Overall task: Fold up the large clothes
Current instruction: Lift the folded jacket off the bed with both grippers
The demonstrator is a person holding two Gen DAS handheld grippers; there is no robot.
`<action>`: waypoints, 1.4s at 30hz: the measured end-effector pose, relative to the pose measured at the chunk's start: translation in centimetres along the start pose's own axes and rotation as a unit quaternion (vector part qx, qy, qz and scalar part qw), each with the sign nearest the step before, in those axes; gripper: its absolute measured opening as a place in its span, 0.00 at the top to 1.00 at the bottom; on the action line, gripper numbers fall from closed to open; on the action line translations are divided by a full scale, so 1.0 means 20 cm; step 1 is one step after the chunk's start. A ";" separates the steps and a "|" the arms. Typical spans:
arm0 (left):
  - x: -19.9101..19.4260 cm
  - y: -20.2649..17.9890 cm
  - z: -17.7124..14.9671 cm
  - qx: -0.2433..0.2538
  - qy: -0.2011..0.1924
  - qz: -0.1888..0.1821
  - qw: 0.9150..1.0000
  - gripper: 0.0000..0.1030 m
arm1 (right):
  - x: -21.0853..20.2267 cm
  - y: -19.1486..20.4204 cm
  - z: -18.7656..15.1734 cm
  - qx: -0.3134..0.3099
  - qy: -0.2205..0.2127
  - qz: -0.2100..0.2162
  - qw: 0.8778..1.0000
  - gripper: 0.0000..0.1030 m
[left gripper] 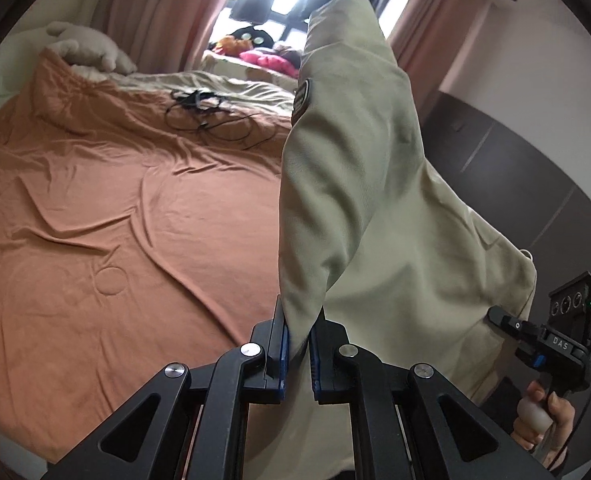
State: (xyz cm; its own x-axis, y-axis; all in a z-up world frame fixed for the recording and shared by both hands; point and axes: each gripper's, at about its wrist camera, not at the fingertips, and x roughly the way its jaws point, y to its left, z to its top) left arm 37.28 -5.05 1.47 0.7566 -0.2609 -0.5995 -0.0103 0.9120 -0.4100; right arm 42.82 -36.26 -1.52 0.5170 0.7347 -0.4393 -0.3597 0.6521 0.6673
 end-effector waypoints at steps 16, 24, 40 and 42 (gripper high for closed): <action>-0.07 -0.70 -0.01 0.076 -0.011 -0.072 0.994 0.92 | -0.70 -0.06 0.18 -0.021 -0.085 -0.077 0.993 0.85; 0.05 -0.99 -0.04 0.108 0.007 -0.103 0.989 0.92 | -0.93 -0.22 0.23 -0.008 -0.113 -0.120 0.986 0.85; 0.59 -1.35 -0.12 0.146 0.093 -0.157 0.972 0.92 | -1.15 -0.71 0.35 0.039 -0.126 -0.217 0.967 0.85; 0.67 -1.37 -0.13 0.144 0.109 -0.165 0.970 0.92 | -1.12 -0.77 0.39 0.045 -0.117 -0.230 0.965 0.85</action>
State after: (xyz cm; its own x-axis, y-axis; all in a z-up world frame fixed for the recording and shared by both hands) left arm 46.05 -34.33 2.97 0.5312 -0.5851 -0.6128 0.4146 0.8102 -0.4143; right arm 42.87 -64.16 2.71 0.7711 0.3015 -0.5609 0.0131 0.8731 0.4874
